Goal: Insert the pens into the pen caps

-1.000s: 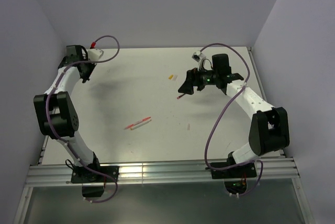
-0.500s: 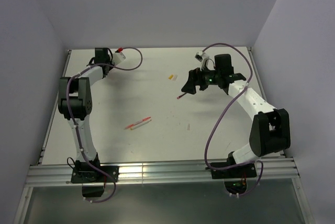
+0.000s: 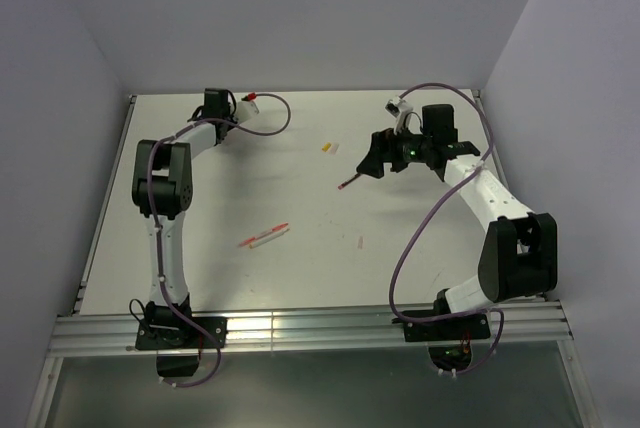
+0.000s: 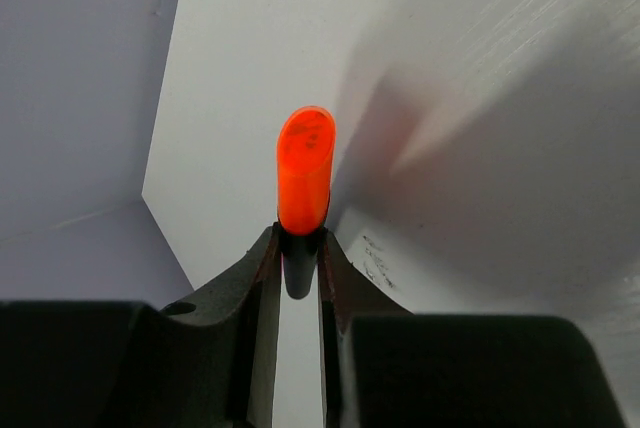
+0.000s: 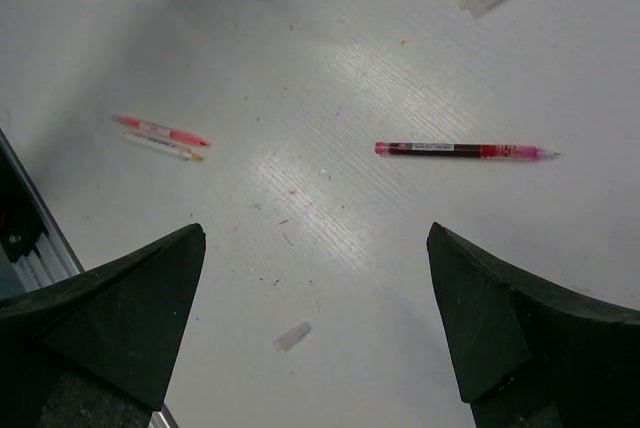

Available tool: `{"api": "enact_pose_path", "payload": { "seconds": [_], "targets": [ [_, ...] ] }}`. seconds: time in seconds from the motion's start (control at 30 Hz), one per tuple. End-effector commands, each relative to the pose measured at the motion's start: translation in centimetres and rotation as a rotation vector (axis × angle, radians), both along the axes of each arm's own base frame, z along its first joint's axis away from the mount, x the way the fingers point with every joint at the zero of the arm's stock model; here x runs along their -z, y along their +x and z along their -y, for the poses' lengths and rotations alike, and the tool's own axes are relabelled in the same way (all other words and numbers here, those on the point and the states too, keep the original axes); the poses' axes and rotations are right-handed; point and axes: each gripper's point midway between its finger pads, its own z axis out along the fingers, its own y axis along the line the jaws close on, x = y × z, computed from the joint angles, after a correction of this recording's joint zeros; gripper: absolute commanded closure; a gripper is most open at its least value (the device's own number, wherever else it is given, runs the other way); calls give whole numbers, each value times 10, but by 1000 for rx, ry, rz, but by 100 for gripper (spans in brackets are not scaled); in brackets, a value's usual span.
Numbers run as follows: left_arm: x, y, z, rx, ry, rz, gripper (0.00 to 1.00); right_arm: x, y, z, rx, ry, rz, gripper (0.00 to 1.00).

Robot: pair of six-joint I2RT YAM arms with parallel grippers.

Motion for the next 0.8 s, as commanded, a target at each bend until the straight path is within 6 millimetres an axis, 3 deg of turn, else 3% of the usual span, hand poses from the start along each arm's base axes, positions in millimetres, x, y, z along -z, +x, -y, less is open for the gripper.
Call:
{"api": "enact_pose_path", "payload": {
  "seconds": [0.0,0.27,0.6,0.77],
  "targets": [
    [11,-1,-4,-18,14,-44,99,-18,2,7,14,-4,68,0],
    [29,-2,7,-38,-8,-71,93,-18,8,7,18,3,58,0],
    [39,-14,23,21,-20,-120,79,-18,13,9,24,-9,60,0],
    [40,-26,27,81,1,-151,86,-19,16,8,24,-6,61,0]
  ]
}}
